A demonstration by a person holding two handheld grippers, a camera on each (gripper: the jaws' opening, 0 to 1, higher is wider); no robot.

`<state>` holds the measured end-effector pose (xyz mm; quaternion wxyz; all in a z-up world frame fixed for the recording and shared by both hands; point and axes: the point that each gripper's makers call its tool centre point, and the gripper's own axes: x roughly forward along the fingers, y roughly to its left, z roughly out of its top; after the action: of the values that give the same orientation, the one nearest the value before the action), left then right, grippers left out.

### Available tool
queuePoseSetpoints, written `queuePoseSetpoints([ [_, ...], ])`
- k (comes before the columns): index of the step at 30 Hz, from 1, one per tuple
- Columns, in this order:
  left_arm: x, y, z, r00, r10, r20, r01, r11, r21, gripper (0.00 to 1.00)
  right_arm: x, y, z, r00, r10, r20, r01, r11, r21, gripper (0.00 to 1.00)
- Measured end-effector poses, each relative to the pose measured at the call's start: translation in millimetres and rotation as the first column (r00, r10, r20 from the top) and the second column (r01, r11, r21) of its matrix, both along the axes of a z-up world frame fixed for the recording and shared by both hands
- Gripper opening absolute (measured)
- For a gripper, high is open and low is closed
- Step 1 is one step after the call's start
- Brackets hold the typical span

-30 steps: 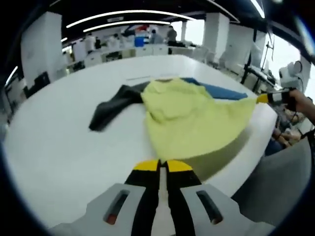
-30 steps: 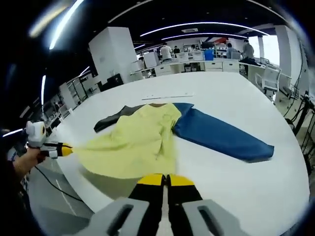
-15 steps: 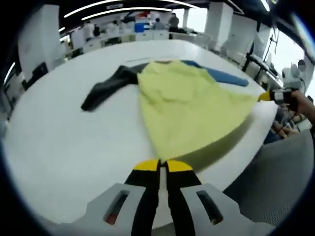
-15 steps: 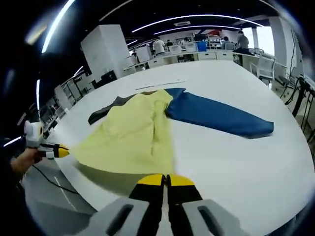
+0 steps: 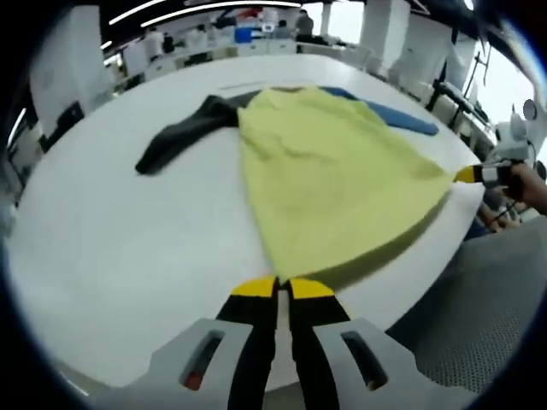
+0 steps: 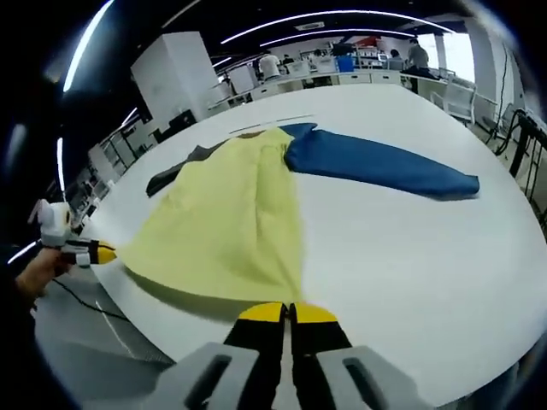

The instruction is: Fold the garment on the visible template until the final outline fits inside the template.

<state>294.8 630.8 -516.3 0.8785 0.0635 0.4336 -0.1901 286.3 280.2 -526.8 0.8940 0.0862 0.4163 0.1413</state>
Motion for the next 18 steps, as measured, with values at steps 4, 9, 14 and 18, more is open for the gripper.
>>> queuePoseSetpoints([
  [4, 1.4, -0.2, -0.8, 1.000, 0.007, 0.001, -0.007, 1.000, 0.007, 0.01, -0.3, 2.1, 0.6, 1.000, -0.003, 0.001, 0.003, 1.000, 0.002, 0.00],
  [9, 0.4, 0.1, -5.7, 0.999, 0.032, -0.020, -0.033, 0.999, -0.007, 0.02, -2.2, 2.1, -1.9, 1.000, -0.003, -0.014, 0.003, 1.000, 0.012, 0.00],
  [14, 0.2, 0.7, -6.8, 0.998, 0.055, -0.030, -0.056, 0.998, -0.030, 0.03, -5.3, 1.6, -0.9, 1.000, -0.016, -0.025, 0.017, 0.999, 0.029, 0.04],
  [18, -0.6, 0.9, -2.9, 0.999, 0.048, -0.017, -0.048, 0.999, -0.021, 0.12, -6.7, -1.0, 7.0, 0.999, -0.028, -0.024, 0.029, 0.999, 0.038, 0.12],
])
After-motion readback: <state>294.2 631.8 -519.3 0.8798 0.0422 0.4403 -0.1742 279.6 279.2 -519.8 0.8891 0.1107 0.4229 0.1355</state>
